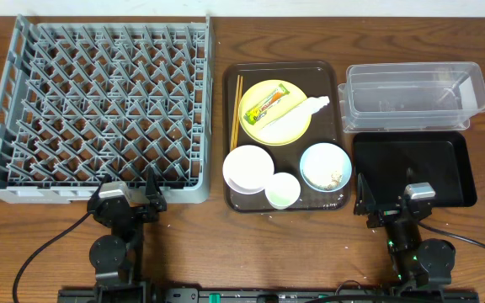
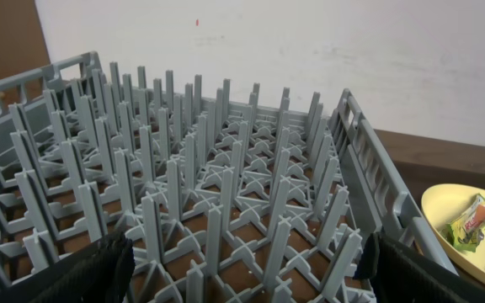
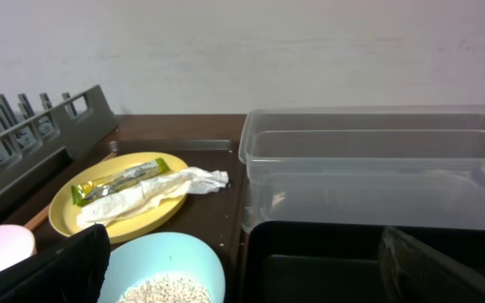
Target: Sort waste into correct bins and load items into the dishwasher
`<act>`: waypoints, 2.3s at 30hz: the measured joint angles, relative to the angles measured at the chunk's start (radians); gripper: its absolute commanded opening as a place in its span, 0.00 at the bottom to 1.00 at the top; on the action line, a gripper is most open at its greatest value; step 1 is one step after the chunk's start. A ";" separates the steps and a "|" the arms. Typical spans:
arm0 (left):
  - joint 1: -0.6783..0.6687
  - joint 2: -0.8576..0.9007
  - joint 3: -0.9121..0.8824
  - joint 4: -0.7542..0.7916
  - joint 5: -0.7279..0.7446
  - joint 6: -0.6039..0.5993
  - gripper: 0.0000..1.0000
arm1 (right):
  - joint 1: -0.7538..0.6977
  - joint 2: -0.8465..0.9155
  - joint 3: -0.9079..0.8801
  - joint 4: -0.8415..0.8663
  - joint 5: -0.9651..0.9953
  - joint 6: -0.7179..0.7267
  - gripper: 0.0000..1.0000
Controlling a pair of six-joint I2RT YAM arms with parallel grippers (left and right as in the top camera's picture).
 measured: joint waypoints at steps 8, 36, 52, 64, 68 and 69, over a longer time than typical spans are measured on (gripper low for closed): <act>0.000 0.000 0.000 0.000 0.000 0.000 0.90 | 0.000 0.000 0.000 0.000 0.000 0.000 0.99; 0.000 0.000 0.000 0.001 0.000 0.000 0.90 | 0.000 0.000 0.000 0.035 0.000 0.000 0.99; 0.000 0.049 0.113 -0.057 0.000 0.000 0.89 | 0.000 0.001 0.059 0.043 -0.001 -0.051 0.99; 0.000 0.227 0.333 -0.060 0.000 0.000 0.89 | 0.000 0.111 0.257 -0.056 -0.001 -0.089 0.99; 0.000 0.277 0.404 -0.106 0.000 0.000 0.89 | 0.000 0.206 0.350 -0.090 -0.012 -0.100 0.99; 0.000 0.290 0.425 -0.128 0.000 0.000 0.90 | 0.000 0.241 0.382 -0.101 -0.018 -0.103 0.99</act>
